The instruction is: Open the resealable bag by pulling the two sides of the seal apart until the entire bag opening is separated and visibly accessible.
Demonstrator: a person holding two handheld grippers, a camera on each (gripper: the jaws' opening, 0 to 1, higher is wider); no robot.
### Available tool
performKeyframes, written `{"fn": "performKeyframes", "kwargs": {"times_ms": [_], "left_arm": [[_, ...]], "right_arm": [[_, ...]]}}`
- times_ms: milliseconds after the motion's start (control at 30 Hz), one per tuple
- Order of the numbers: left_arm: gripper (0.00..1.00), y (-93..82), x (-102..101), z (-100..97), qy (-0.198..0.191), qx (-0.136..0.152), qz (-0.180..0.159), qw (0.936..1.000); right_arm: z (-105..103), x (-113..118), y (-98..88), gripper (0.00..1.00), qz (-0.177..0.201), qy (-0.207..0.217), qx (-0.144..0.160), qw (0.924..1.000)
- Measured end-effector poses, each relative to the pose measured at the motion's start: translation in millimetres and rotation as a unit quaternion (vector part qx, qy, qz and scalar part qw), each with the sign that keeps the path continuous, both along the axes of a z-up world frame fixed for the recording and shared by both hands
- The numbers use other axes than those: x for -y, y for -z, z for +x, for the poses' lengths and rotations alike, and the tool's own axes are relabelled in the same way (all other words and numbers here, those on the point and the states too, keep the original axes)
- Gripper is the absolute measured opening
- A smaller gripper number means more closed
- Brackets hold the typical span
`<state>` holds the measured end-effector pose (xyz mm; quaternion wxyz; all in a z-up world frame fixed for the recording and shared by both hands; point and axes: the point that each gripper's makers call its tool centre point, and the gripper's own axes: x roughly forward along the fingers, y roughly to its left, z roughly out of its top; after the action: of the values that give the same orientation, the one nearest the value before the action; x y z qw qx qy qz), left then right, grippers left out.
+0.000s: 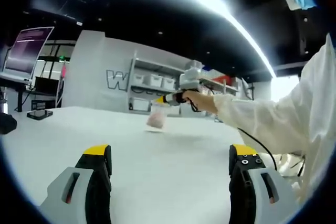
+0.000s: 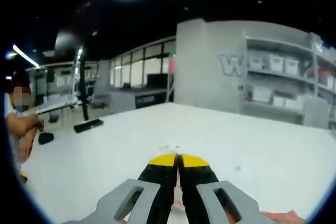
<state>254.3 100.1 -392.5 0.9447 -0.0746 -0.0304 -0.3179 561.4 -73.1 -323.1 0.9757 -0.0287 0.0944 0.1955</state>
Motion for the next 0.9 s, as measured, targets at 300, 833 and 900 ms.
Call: {"fn": "performKeyframes", "kwargs": {"times_ms": [300, 833, 900], "left_arm": [[0.91, 1.8, -1.0, -0.9, 0.002, -0.002, -0.001, 1.0], [0.91, -1.1, -14.4, -0.9, -0.015, 0.002, 0.003, 0.9999], [0.91, -1.3, -13.2, -0.5, -0.013, 0.001, 0.001, 0.9999]], "right_arm": [[21.8, 9.5, 0.4, 0.0, 0.045, 0.03, -0.022, 0.9983], [52.1, 1.3, 18.1, 0.0, 0.078, 0.061, -0.045, 0.9941], [49.8, -3.7, 18.7, 0.0, 0.076, 0.053, -0.047, 0.9945]]}}
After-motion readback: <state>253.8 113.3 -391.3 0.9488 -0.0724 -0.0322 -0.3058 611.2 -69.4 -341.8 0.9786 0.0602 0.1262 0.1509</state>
